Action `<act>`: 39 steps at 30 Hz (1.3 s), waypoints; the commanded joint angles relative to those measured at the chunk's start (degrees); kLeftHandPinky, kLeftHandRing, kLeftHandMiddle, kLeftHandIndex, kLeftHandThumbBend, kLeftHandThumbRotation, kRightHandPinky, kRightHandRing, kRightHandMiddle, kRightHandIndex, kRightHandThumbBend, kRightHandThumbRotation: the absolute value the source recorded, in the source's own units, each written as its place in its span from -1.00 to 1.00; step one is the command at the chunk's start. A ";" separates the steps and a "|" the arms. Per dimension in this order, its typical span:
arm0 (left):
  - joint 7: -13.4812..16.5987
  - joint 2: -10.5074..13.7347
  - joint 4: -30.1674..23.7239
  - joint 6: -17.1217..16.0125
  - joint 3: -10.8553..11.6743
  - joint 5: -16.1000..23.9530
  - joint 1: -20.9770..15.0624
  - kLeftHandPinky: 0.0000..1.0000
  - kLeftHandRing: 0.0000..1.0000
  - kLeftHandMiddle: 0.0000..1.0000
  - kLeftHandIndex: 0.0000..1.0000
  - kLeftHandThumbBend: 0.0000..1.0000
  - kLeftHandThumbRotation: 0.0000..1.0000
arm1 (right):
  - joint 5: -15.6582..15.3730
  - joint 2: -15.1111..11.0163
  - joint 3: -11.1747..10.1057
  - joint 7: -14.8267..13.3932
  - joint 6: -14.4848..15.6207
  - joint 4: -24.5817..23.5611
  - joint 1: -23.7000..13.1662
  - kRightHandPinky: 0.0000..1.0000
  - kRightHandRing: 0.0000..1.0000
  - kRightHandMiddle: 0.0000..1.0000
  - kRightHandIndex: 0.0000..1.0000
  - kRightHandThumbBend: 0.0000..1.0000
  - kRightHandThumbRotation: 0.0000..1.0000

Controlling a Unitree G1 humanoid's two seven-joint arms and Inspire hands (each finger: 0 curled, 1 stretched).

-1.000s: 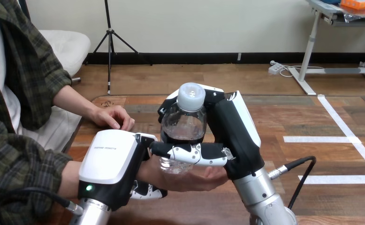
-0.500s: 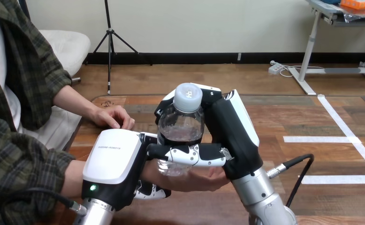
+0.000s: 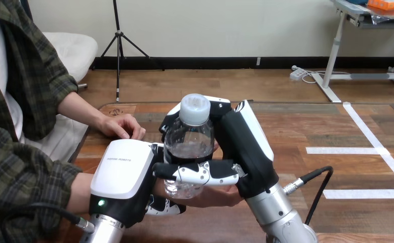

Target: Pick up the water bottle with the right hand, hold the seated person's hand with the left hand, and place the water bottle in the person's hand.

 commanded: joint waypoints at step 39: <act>2.85 -0.71 -2.21 -2.38 -0.08 -0.11 -3.44 -0.58 -0.53 -0.44 -0.46 0.93 -1.00 | 1.73 -0.88 -7.01 -2.92 -1.49 -0.99 -3.75 -0.34 -0.22 -0.12 -0.07 0.30 -1.00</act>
